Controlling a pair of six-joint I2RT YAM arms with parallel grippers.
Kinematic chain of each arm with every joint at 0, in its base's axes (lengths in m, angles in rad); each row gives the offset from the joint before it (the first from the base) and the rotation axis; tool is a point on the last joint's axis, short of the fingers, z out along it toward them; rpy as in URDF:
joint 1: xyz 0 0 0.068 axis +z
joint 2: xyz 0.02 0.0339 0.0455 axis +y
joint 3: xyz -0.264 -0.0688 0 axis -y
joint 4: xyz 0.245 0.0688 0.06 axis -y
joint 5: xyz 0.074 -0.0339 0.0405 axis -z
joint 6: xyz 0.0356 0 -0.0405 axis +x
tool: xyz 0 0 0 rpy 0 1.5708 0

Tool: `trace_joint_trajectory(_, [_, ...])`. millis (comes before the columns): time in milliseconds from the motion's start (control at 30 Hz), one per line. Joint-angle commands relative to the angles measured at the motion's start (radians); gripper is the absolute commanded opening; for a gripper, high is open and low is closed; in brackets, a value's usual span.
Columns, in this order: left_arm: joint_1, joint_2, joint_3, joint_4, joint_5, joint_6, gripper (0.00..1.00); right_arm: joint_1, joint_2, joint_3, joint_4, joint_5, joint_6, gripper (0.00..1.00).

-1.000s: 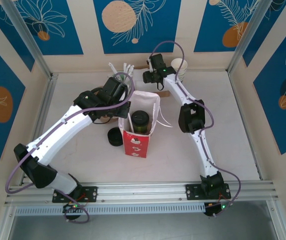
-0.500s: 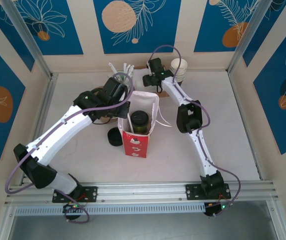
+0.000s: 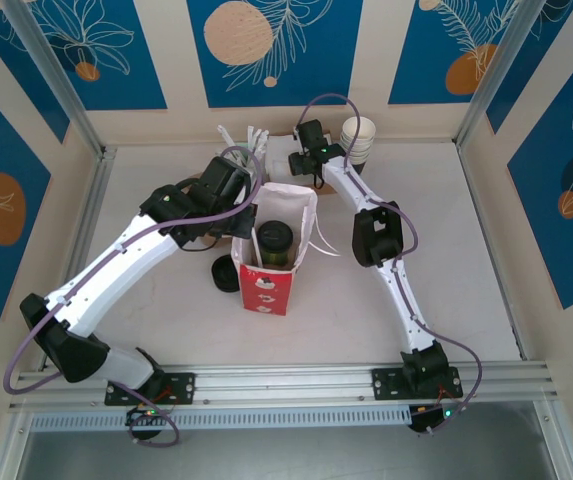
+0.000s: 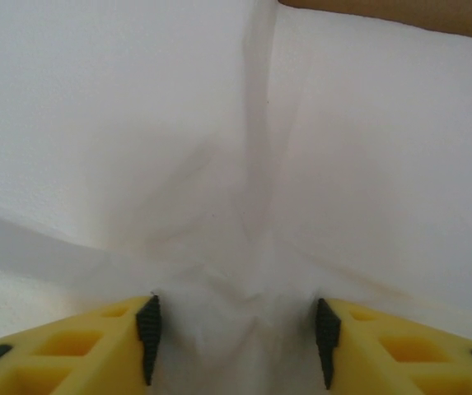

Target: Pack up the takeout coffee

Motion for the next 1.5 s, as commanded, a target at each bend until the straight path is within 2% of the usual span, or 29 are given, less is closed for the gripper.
trace_joint_trajectory(0, [-0.009, -0.027, -0.005, -0.008, -0.015, -0.007, 0.04, -0.007, 0.018, 0.042, 0.001, 0.01, 0.009, 0.47])
trace_joint_trajectory(233, [-0.01, -0.028, -0.011, -0.002, -0.011, -0.01, 0.05, -0.007, -0.017, 0.064, -0.024, -0.014, 0.018, 0.31])
trace_joint_trajectory(367, [-0.01, -0.027, -0.016, 0.005, -0.008, -0.011, 0.05, -0.006, -0.057, 0.062, -0.032, -0.021, 0.02, 0.25])
trace_joint_trajectory(467, [-0.01, -0.026, -0.025, 0.015, -0.008, -0.01, 0.05, -0.007, -0.073, 0.026, 0.018, -0.012, 0.0, 0.16])
trace_joint_trajectory(567, [-0.01, -0.03, -0.033, 0.021, -0.001, -0.014, 0.05, -0.011, -0.054, 0.073, -0.028, -0.006, 0.002, 0.05])
trace_joint_trajectory(767, [-0.01, -0.033, -0.04, 0.032, -0.005, -0.015, 0.05, -0.005, -0.13, 0.078, -0.07, -0.016, 0.028, 0.02])
trace_joint_trajectory(1133, [-0.01, -0.023, -0.037, 0.069, 0.012, -0.041, 0.08, 0.004, -0.4, 0.08, -0.17, -0.076, 0.104, 0.0])
trace_joint_trajectory(1367, [-0.007, -0.02, -0.029, 0.073, -0.005, -0.061, 0.12, 0.001, -0.599, 0.084, -0.321, -0.279, 0.283, 0.0])
trace_joint_trajectory(1467, [-0.006, -0.023, -0.031, 0.086, -0.003, -0.063, 0.16, 0.002, -0.704, 0.021, -0.338, -0.398, 0.373, 0.0])
